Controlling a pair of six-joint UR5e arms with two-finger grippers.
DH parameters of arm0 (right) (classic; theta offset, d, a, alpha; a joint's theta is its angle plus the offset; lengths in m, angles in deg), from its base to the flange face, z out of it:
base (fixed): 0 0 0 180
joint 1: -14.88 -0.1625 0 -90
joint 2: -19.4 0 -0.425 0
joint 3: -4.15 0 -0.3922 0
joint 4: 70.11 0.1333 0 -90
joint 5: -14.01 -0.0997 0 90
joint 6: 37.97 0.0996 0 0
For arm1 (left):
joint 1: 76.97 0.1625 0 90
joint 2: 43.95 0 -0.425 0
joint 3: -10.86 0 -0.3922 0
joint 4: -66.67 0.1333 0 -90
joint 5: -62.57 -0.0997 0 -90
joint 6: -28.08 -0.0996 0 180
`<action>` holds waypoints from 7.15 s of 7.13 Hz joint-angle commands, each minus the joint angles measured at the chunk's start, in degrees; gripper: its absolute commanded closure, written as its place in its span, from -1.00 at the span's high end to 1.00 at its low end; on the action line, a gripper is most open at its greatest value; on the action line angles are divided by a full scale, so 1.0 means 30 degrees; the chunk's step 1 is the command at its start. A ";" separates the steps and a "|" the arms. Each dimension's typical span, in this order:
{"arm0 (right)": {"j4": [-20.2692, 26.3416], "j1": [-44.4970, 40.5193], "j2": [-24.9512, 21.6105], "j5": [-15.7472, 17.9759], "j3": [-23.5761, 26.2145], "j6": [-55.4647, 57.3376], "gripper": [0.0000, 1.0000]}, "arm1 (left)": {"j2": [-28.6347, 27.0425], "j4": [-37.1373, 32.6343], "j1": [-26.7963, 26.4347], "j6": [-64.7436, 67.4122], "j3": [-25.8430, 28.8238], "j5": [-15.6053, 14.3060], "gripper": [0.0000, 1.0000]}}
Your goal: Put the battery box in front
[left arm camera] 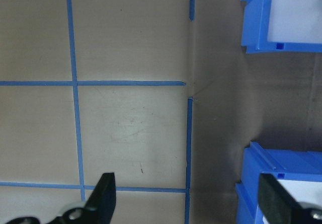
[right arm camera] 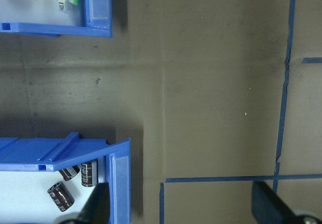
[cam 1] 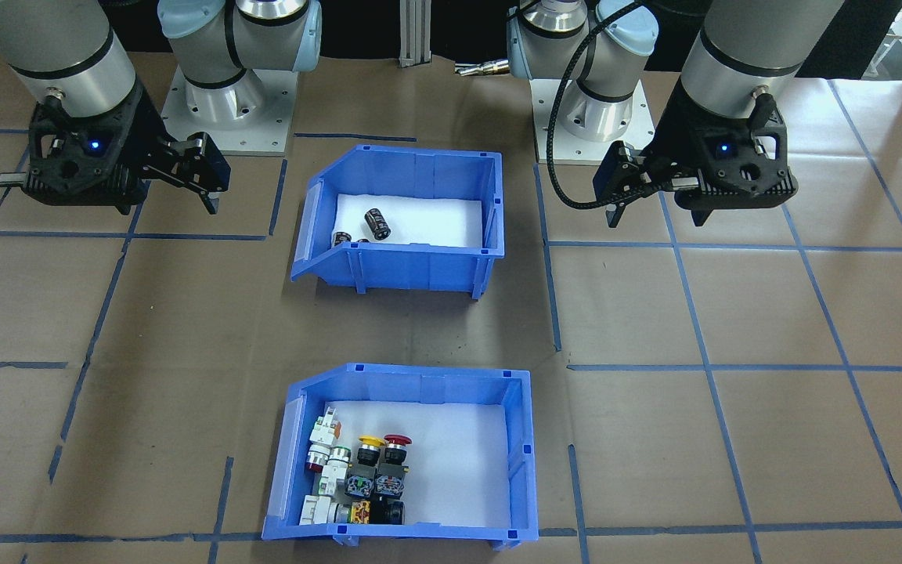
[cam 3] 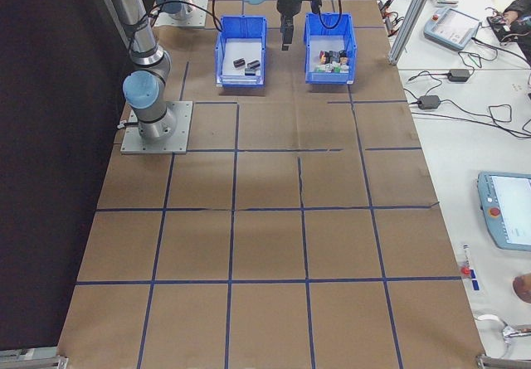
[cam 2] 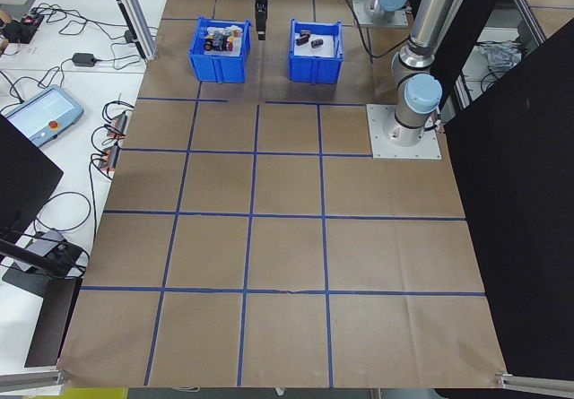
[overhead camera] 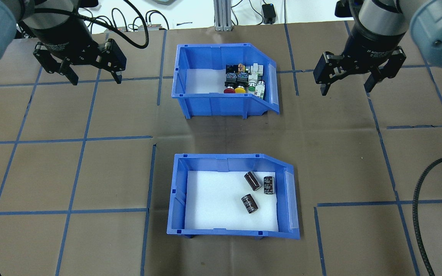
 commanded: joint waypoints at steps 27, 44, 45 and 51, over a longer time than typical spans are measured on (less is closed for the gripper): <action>-0.6784 -0.8598 1.0767 0.1547 -0.5120 -1.8824 -0.93 | 0.3506 1.0128 -0.8875 3.7380 -1.4814 0.5635 0.98; -0.9391 0.5112 -0.2999 0.3891 0.7972 -3.2507 -1.00 | 0.1586 1.1158 -0.1758 2.8949 -1.0352 0.3433 -1.00; -0.9362 0.5112 -0.3380 0.3891 0.8267 -3.2478 -1.00 | -0.0897 1.1157 -0.1757 2.9151 -0.7954 0.4105 -1.00; -0.8923 0.5025 -0.6541 0.4389 1.1134 -3.2362 -1.00 | -0.8444 1.1479 -0.4036 3.4702 0.0030 0.7912 -1.00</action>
